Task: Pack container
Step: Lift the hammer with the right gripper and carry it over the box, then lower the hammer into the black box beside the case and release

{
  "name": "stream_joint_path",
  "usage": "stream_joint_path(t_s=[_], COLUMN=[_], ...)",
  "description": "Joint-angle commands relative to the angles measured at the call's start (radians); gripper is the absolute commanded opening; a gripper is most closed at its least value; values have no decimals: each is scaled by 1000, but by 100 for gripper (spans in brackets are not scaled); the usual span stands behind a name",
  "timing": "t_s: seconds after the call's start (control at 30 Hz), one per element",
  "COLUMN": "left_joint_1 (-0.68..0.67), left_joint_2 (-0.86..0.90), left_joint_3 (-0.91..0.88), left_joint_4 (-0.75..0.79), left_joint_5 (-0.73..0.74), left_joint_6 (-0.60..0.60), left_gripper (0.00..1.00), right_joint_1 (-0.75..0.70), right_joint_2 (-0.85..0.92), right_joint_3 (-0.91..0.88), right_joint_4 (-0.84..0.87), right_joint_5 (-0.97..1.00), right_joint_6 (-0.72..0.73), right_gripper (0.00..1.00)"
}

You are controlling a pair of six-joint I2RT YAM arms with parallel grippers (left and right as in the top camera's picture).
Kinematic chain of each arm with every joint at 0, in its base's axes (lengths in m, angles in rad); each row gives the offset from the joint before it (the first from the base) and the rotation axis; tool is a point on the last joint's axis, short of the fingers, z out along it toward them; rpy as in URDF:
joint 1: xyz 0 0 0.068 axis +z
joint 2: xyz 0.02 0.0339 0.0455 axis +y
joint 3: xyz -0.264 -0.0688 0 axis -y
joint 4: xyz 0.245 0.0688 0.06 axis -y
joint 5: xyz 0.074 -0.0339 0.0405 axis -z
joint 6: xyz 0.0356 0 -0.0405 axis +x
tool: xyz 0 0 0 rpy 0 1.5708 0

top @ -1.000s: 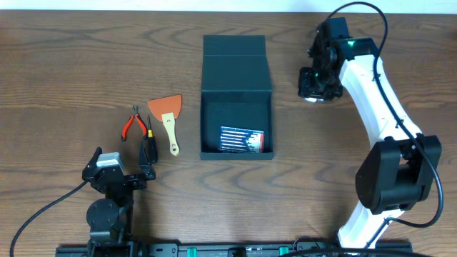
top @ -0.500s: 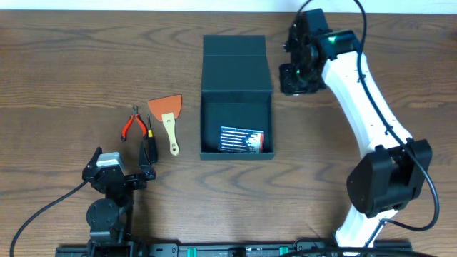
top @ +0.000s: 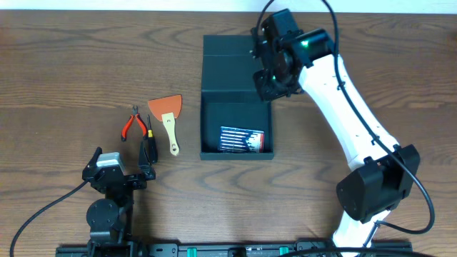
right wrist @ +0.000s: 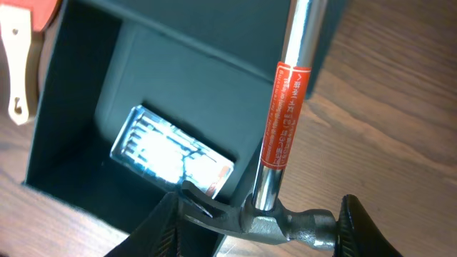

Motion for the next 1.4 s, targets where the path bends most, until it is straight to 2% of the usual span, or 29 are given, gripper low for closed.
stream_joint_path(t_s=[0.0,0.13,0.3,0.53,0.63,0.9,1.37], left_joint_1=[5,5,5,5,5,5,5], left_joint_2=[-6,-6,-6,-6,-6,-6,-6], left_joint_3=[-30,-31,-31,-31,-30,-31,-30], left_joint_4=[-17,-17,-17,-17,-17,-17,-17], left_joint_5=[-4,-4,-4,-4,-4,-4,-4], left_joint_6=[13,13,13,13,13,13,13], left_gripper=[99,99,98,99,99,99,99], right_joint_1=[35,62,87,89,89,89,84], right_joint_2=[-14,-14,-14,-14,-14,-14,-14], right_joint_3=[26,26,26,25,24,8,-256], right_joint_4=[-8,-20,-50,-81,-81,-80,74], right_joint_5=[-1,-18,-50,-50,-50,-50,-42], right_joint_6=[-92,-174,-311,-420,-465,-573,-665], right_gripper=[11,11,20,17,11,13,16])
